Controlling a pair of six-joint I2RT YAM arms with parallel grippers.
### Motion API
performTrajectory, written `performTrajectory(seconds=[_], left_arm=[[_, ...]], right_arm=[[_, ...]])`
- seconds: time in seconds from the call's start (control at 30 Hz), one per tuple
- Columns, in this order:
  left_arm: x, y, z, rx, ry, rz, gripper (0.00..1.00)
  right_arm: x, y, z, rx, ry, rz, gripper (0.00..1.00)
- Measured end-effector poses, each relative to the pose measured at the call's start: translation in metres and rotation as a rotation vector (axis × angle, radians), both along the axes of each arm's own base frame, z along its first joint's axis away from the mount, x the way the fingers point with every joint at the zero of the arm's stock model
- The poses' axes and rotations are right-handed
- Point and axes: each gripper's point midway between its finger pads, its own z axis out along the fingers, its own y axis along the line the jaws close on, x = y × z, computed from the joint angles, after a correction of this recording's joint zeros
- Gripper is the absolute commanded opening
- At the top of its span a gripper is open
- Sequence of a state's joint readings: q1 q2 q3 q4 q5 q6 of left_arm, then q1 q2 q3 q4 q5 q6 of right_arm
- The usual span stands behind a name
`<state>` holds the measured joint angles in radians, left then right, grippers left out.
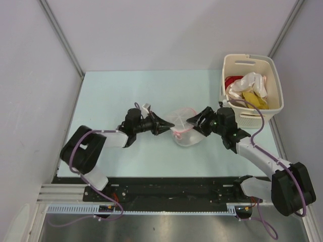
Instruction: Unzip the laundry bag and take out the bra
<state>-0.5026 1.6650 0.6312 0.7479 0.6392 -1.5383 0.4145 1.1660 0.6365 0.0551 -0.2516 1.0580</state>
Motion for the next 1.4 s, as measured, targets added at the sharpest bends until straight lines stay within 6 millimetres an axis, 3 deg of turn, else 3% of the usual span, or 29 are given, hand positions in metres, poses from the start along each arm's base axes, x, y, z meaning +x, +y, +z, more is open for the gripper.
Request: performTrajectory(seconds=[0.13, 0.27, 0.37, 0.47, 0.57, 0.77, 0.87, 1.13, 1.4], left_arm=[[0.002, 0.013, 0.031, 0.105, -0.091, 0.045, 0.00], [0.006, 0.036, 0.064, 0.222, -0.178, 0.144, 0.00], [0.006, 0.061, 0.067, 0.347, -0.189, 0.242, 0.00], [0.008, 0.076, 0.055, 0.471, -0.162, 0.294, 0.00], [0.010, 0.086, 0.040, 0.582, -0.121, 0.317, 0.00], [0.008, 0.094, 0.022, 0.683, -0.067, 0.320, 0.00], [0.006, 0.096, 0.019, 0.702, -0.060, 0.318, 0.01], [0.005, 0.098, 0.017, 0.713, -0.054, 0.321, 0.00], [0.002, 0.094, 0.018, 0.701, -0.054, 0.295, 0.00]], right_arm=[[-0.006, -0.011, 0.004, -0.088, -0.003, 0.003, 0.81], [-0.007, -0.033, 0.055, -0.187, -0.134, -0.039, 0.72], [-0.014, -0.038, 0.100, -0.229, -0.263, -0.059, 0.71], [-0.028, -0.016, 0.111, -0.245, -0.306, 0.011, 0.65], [-0.045, 0.022, 0.100, -0.259, -0.296, 0.129, 0.59], [-0.068, 0.092, 0.037, -0.356, -0.193, 0.317, 0.47], [-0.072, 0.110, 0.024, -0.373, -0.182, 0.353, 0.44], [-0.053, 0.140, 0.029, -0.331, -0.225, 0.347, 0.43], [-0.047, 0.161, 0.009, -0.328, -0.214, 0.376, 0.42]])
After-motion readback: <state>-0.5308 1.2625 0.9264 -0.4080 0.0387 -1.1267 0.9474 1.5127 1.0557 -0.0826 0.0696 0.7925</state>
